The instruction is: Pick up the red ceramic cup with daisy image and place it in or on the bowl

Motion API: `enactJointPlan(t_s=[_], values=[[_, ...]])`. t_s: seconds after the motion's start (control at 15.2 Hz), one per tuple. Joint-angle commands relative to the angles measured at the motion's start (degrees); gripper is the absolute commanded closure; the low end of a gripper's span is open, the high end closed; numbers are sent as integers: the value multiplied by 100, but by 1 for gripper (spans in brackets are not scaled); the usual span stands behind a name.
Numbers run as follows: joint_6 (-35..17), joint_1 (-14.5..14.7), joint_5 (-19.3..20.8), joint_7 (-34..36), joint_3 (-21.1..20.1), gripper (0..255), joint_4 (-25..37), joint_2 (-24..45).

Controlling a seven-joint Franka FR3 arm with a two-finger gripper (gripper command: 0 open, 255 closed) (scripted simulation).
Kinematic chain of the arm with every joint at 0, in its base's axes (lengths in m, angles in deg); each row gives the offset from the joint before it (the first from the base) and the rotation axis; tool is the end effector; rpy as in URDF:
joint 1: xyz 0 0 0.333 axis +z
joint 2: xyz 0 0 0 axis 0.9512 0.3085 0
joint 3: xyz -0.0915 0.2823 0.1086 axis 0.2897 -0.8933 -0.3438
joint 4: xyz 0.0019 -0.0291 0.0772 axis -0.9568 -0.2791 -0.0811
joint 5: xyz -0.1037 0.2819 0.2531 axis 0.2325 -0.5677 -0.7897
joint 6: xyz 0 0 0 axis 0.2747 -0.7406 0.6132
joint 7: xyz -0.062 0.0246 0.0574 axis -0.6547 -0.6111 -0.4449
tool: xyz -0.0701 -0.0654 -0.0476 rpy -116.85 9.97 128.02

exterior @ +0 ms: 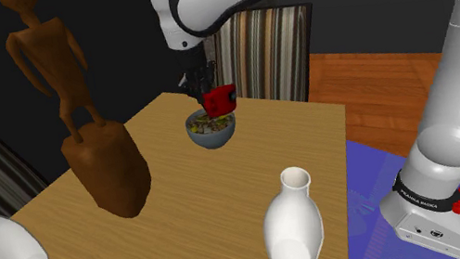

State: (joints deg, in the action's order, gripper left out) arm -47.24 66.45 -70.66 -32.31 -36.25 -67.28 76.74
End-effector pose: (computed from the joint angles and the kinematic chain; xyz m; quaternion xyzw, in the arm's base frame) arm 0.5478 0.2286 0.5084 0.9963 0.0290 0.0262 0.0771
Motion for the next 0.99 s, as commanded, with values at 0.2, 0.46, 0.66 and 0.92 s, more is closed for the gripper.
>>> enactJointPlan(t_s=[0.2,0.46,0.66,0.92], values=[[284,194,524,69,86,255,1195,1070],[-6,174,554,130,103,255,919,1094],[-216,164,587,180,116,255,731,1126],[-488,153,644,253,132,255,503,1188]])
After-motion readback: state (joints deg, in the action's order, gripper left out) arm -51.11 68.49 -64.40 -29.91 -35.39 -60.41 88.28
